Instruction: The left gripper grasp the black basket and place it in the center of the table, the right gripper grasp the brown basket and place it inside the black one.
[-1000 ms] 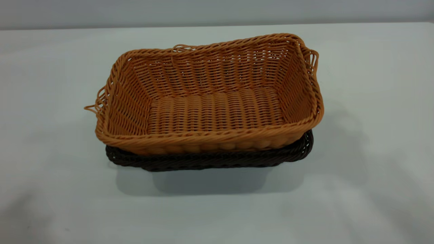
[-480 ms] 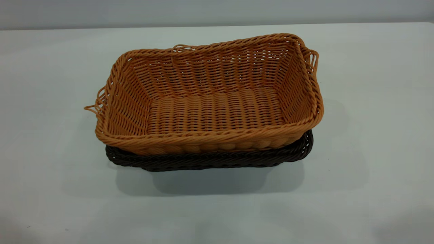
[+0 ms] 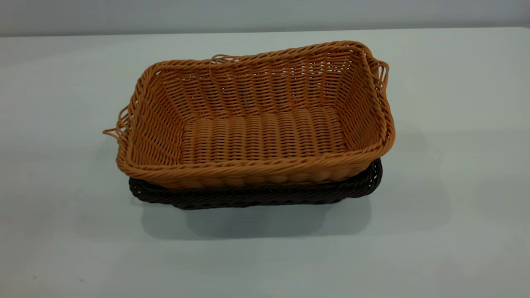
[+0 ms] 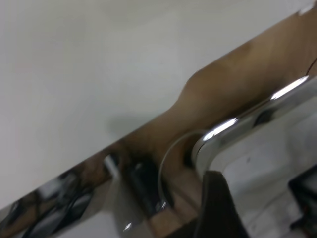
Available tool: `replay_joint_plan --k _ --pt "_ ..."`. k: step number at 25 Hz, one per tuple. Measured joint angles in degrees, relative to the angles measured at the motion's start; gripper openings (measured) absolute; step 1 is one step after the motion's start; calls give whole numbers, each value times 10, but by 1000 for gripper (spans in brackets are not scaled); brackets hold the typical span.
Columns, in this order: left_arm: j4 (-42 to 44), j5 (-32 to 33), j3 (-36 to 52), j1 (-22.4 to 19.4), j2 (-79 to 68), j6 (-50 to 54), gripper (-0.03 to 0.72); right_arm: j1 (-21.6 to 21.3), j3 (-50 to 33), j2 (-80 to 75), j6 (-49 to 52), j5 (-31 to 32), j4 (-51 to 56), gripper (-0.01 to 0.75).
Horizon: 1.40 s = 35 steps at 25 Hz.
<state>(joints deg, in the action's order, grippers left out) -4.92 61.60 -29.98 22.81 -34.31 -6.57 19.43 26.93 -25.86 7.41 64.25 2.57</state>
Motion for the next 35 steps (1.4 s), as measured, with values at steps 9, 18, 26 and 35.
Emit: replay_joint_plan --k 9,18,26,35 --pt "-18 10 19 0 44 1 437 0 -1 4 1 -4 -1 565" --pt "-18 14 19 0 87 2 437 -9 -4 17 1 -5 2 565" --pt "-29 18 19 -156 183 2 437 -167 -4 174 1 -3 14 565" --pt "-29 26 19 -238 343 2 437 -174 -3 267 1 8 18 565"
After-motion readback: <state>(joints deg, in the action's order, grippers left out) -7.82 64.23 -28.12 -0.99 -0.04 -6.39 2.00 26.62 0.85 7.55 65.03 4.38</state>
